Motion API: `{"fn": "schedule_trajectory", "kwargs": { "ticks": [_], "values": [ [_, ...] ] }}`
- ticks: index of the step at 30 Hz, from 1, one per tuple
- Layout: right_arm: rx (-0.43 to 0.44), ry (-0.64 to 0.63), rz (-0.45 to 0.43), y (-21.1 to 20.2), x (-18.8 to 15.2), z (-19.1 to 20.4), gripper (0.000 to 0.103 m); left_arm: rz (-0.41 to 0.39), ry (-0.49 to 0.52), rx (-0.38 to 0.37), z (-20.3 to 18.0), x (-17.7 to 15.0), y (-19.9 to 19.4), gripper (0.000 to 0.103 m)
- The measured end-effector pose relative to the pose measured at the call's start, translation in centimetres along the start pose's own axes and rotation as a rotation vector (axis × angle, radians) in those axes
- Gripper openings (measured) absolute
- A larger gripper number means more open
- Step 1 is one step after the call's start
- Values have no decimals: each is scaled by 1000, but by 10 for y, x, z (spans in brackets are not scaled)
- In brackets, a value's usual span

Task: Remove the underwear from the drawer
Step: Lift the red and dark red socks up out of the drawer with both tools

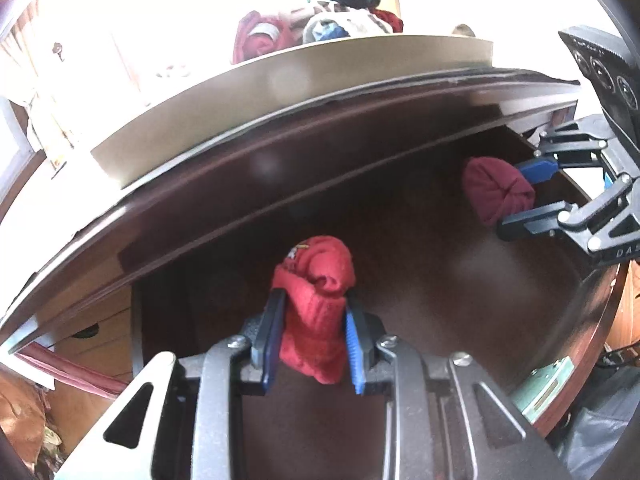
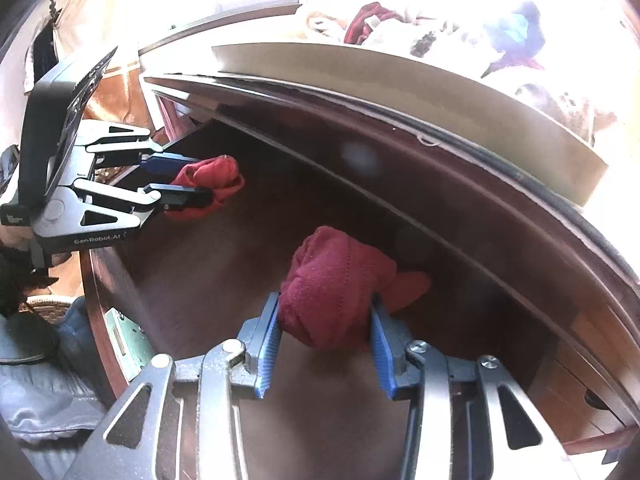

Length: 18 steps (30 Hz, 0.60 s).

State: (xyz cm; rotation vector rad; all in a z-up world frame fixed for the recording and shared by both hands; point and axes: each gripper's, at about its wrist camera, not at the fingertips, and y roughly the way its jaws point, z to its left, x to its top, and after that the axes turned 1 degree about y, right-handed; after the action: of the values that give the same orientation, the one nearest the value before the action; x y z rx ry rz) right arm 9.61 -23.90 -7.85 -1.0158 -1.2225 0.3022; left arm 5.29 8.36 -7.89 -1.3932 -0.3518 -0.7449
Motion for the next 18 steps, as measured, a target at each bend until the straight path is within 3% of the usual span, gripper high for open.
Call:
{"fn": "schedule_trajectory", "kwargs": {
  "ticks": [12,18],
  "values": [
    [-35,11,-64,-13,1,-3,43,-47,-55,16,0,-20,-18,26],
    [-63,8,-121,-20,2,0,43,-79,-95,20,6,-15,-38,26]
  ]
}}
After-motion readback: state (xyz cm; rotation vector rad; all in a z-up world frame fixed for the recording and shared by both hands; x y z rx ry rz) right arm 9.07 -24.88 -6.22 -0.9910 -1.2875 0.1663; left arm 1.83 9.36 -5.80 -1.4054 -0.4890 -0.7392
